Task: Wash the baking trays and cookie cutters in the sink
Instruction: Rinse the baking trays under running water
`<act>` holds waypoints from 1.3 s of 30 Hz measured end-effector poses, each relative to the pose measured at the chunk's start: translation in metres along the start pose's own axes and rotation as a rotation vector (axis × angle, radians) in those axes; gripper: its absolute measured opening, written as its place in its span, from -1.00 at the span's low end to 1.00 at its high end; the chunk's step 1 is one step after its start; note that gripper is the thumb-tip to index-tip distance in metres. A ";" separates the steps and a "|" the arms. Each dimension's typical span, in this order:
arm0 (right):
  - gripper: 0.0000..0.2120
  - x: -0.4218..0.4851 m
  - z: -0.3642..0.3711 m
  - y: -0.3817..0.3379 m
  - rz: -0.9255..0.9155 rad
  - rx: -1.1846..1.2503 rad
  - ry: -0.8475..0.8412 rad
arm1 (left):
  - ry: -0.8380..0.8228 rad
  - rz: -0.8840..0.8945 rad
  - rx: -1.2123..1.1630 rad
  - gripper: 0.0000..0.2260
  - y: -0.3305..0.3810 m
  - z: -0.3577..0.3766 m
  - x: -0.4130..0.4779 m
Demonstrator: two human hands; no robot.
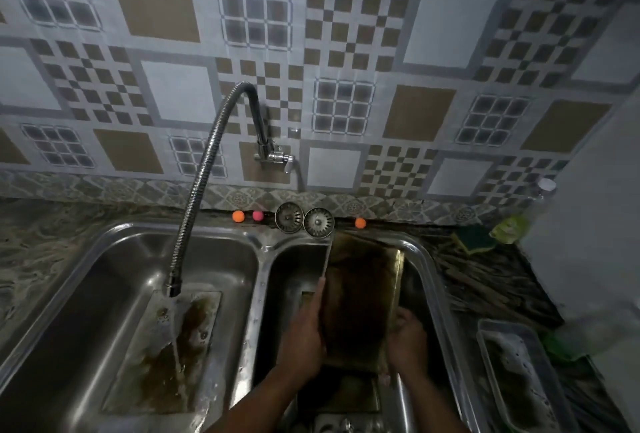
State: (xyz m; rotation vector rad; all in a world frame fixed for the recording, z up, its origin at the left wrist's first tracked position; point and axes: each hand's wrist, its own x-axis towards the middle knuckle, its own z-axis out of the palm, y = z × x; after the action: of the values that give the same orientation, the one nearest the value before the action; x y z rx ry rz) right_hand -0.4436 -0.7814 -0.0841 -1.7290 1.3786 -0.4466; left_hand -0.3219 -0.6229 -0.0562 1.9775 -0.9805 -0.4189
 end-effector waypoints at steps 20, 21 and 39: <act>-0.72 0.054 0.067 0.123 0.022 -0.282 -0.305 | -0.170 -0.679 0.079 -0.53 -0.098 0.067 -0.007; -0.71 0.049 0.063 0.115 0.029 -0.248 -0.288 | -0.166 -0.680 0.019 -0.56 -0.094 0.066 -0.006; -0.77 0.017 0.051 0.017 -0.095 -0.210 -0.252 | 0.125 -0.426 -0.138 -0.72 -0.041 0.033 0.033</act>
State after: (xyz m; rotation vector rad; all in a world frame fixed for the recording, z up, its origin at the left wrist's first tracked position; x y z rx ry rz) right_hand -0.4118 -0.7768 -0.1303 -1.9529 1.1995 -0.1314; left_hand -0.3015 -0.6533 -0.1058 2.0538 -0.4347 -0.5713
